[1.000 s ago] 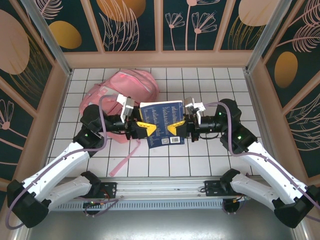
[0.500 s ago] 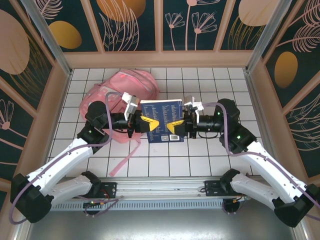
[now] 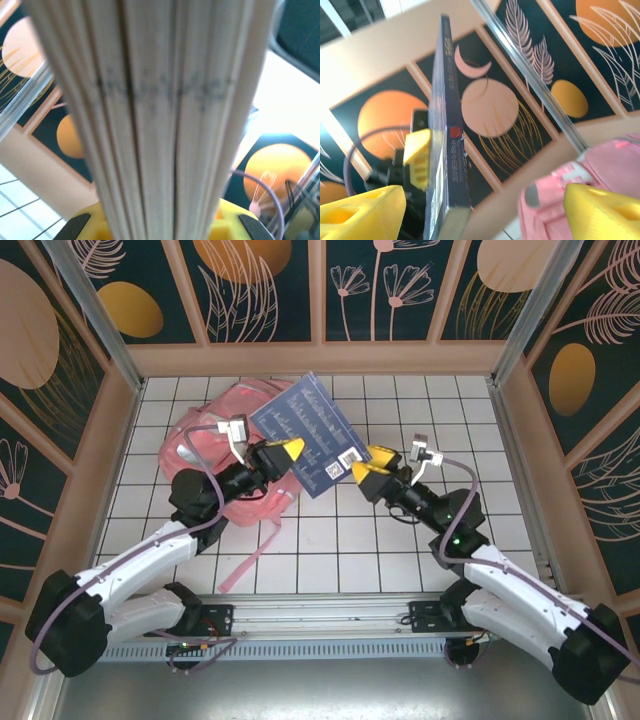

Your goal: Pack books, pencil case, and school supplies into a backpack

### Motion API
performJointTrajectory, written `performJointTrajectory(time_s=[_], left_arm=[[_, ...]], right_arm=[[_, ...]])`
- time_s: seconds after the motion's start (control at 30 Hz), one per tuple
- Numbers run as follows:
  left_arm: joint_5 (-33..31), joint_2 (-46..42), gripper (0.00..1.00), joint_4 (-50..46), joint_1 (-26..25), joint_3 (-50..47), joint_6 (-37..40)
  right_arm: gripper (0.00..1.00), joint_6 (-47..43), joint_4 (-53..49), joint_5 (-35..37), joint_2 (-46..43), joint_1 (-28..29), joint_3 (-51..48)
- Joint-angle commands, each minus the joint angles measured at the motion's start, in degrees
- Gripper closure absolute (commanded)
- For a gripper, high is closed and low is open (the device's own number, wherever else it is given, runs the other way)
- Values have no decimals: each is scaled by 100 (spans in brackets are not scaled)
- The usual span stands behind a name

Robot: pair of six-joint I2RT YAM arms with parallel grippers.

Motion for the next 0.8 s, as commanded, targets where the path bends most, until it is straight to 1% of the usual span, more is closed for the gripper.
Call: performJointTrajectory(time_s=[0.0,0.1,0.27,0.43,0.57,0.7,0.77], left_arm=[[-684,29,100,1190,-12,-13,-809],[-864,65,100,1212,-5,-37,-961],[-940,151,100,1057,-6,15,-1065],[-1012,292,100,918,-11,60,-1104],[-1126,324,100,878,-9,28,-1094],[-1241,285,100,827,-8,-20,-1026],[-1274,273,100,810,-9,-36,-1002]], right_arm=[[16,1052,1420,218,444,26,275],[15,1281,1637,195,825,46,497],[15,1350,1889,87,1327,154,823],[17,1297,2024,137,1818,374,1159],[23,1349,2167,253,2143,499,1304],[38,1403,2248,476,2348,587,1326],[43,1368,2210,519,2427,615,1350]])
